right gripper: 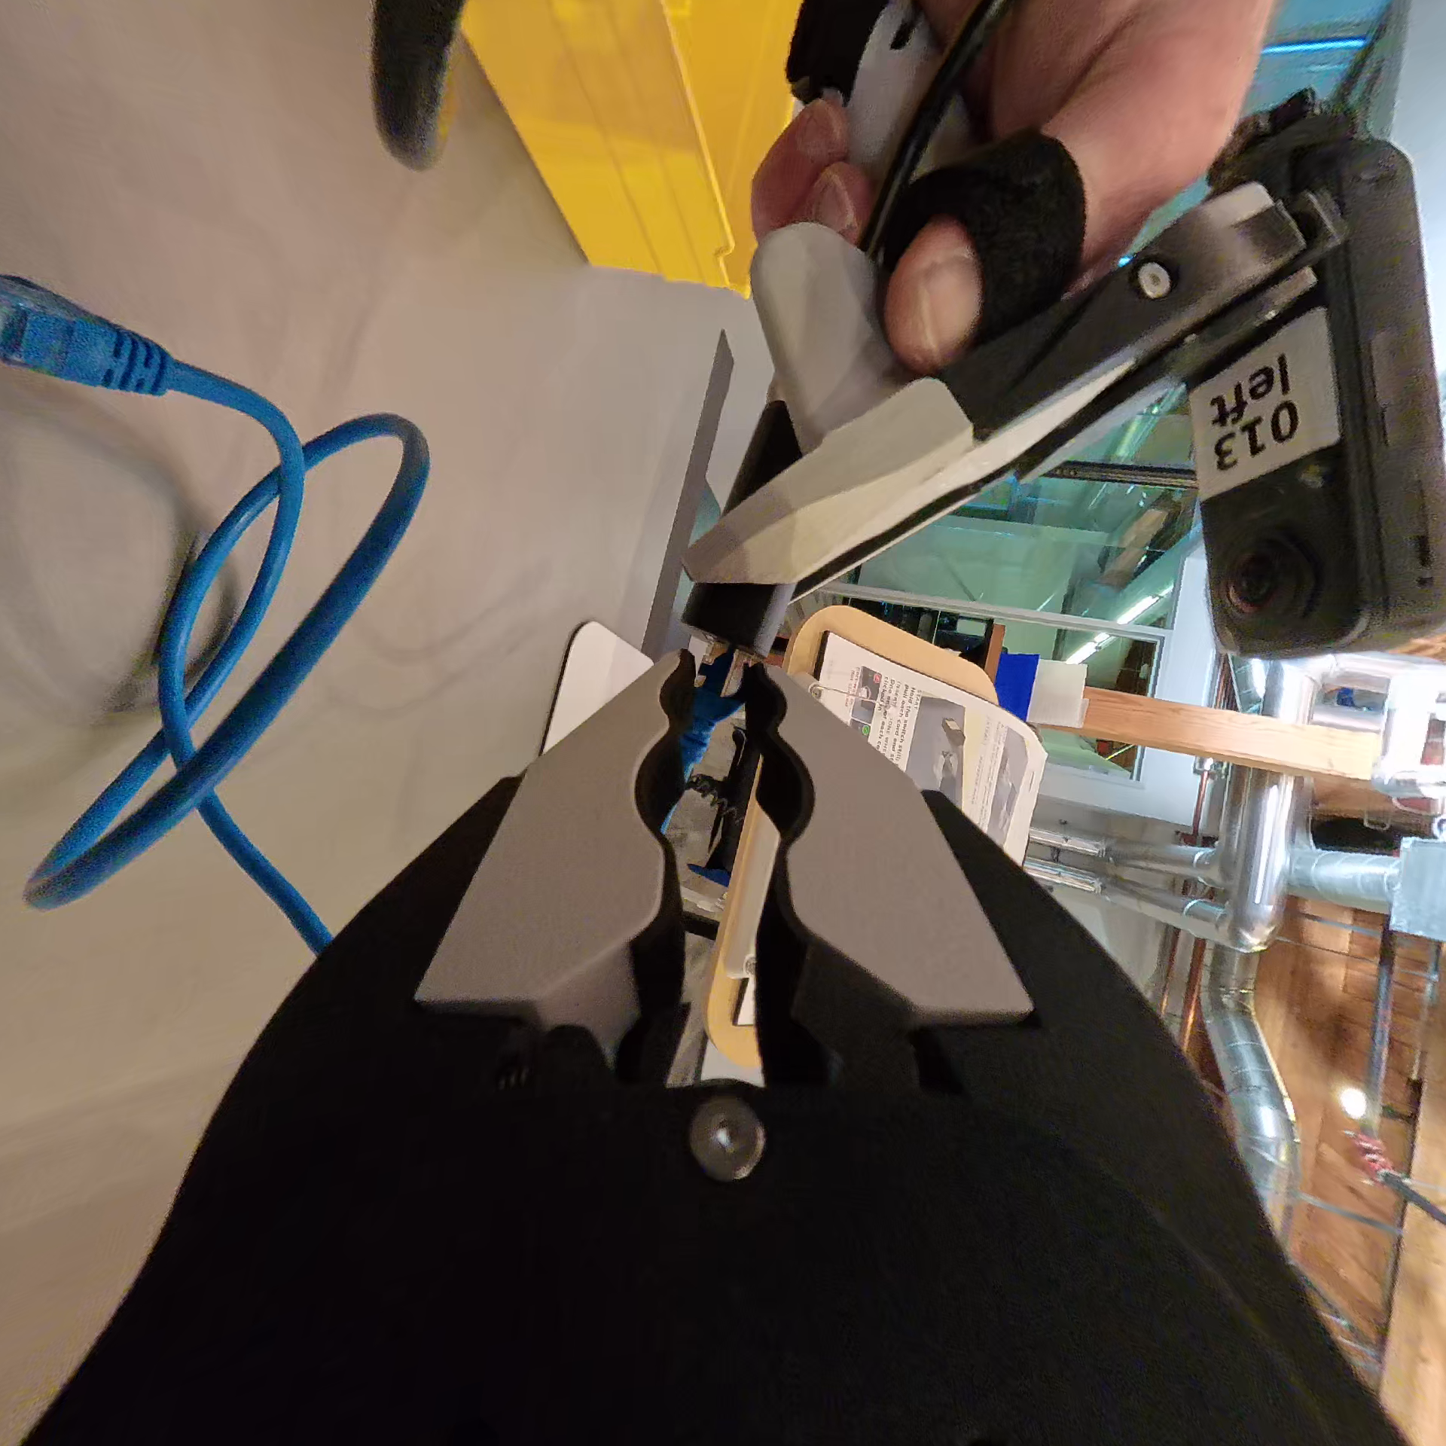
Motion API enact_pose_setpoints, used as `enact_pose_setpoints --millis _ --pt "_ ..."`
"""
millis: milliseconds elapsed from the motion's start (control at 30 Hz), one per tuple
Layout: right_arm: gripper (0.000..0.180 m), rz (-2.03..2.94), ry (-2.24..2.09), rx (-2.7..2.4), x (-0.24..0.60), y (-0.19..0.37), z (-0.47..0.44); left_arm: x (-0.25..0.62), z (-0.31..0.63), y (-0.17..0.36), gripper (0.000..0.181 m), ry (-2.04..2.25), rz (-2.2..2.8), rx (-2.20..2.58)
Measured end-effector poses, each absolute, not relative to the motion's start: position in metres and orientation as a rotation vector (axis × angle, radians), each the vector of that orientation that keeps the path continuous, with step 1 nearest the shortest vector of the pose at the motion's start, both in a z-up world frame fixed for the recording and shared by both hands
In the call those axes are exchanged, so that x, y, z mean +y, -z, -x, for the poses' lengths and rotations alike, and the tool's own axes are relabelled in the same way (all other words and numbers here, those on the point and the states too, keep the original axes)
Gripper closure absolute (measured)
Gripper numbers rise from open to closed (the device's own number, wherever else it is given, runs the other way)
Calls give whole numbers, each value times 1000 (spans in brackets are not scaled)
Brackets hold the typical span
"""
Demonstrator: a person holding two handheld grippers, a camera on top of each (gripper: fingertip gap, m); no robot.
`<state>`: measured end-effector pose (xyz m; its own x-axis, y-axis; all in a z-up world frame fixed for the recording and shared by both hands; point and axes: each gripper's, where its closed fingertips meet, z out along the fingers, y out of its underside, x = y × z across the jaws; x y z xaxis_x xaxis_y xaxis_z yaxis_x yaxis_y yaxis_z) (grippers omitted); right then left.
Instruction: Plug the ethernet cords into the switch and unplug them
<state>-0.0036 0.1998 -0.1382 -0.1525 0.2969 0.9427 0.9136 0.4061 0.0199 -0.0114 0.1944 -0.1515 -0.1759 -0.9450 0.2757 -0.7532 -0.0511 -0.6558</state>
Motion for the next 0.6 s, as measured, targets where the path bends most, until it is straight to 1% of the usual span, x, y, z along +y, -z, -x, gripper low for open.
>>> enact_pose_setpoints --millis 267,333,400,433,500,600 --pt "170 1065 776 -1802 201 151 1 196 9 162 119 1148 1856 1892" --pt "170 1115 793 -1820 205 151 -11 202 8 157 119 1183 1861 1818" --pt "170 1171 809 -1804 210 161 -31 223 15 136 119 1257 1845 1661" --pt "170 1192 769 -1783 208 164 -32 227 18 130 119 1234 1824 1668" --pt "169 1217 762 -1722 210 155 -33 226 19 125 119 1149 1785 1715" --pt "169 1266 720 -1574 210 124 -47 230 24 132 119 982 1752 1772"
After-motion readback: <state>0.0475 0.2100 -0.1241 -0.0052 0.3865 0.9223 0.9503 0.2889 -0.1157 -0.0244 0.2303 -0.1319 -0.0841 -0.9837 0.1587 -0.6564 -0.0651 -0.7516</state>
